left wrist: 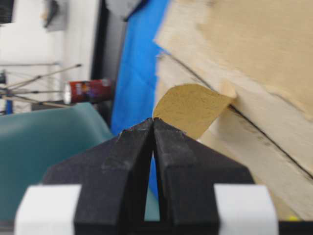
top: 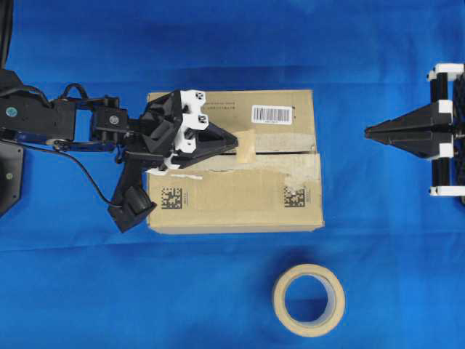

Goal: Apply tape along the seams of the closed cardboard box to seal it securely.

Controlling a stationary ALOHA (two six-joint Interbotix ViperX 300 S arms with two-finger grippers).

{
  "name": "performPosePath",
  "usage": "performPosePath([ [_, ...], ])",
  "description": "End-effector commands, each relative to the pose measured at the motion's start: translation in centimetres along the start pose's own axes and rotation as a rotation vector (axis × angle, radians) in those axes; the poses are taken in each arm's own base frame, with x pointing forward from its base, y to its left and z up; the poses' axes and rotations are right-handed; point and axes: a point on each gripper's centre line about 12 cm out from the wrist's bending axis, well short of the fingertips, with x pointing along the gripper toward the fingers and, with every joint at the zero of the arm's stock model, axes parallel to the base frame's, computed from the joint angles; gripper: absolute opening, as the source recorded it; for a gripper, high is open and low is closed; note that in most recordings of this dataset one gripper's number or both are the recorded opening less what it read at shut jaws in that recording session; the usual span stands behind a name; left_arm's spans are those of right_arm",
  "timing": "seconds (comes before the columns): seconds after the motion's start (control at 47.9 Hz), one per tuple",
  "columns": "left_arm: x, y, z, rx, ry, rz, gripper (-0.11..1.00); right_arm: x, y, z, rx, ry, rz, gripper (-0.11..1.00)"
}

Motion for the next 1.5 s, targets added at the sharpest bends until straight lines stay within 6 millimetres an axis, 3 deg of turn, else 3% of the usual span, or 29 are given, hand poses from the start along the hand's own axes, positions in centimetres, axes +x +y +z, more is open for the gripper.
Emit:
performPosePath([
  [0.0, -0.7, 0.6, 0.2, -0.007, -0.004, 0.015, 0.01, 0.2, 0.0, 0.6, 0.003, -0.029, -0.002, 0.00],
  [0.439, -1.0, -2.0, -1.1, -0.012, 0.036, -0.122, 0.01, 2.7, -0.2, 0.2, 0.016, -0.043, -0.014, 0.00],
  [0.627, -1.0, -2.8, -1.2, -0.010, 0.039, -0.148, 0.01, 5.1, -0.4, -0.4, 0.035, -0.017, -0.027, 0.00],
  [0.919, -1.3, -3.9, -1.3, 0.012, 0.041, -0.175, 0.01, 10.5, -0.7, -0.9, 0.083, 0.034, -0.059, 0.01],
  [1.003, -1.3, -4.0, -1.3, 0.013, 0.041, -0.177, 0.01, 12.1, -0.8, -1.0, 0.094, 0.042, -0.067, 0.10],
  [1.149, -1.3, -4.1, -1.4, 0.015, 0.041, -0.178, 0.01, 14.6, -0.7, -0.7, 0.095, 0.048, -0.067, 0.45],
  [1.212, -1.3, -4.0, -1.4, 0.014, 0.042, -0.178, 0.01, 15.3, -0.7, -0.7, 0.093, 0.056, -0.066, 0.55],
  [1.483, -1.4, -4.2, -1.4, 0.015, 0.042, -0.181, 0.01, 16.8, -0.7, -1.7, 0.093, 0.095, -0.067, 0.49],
])
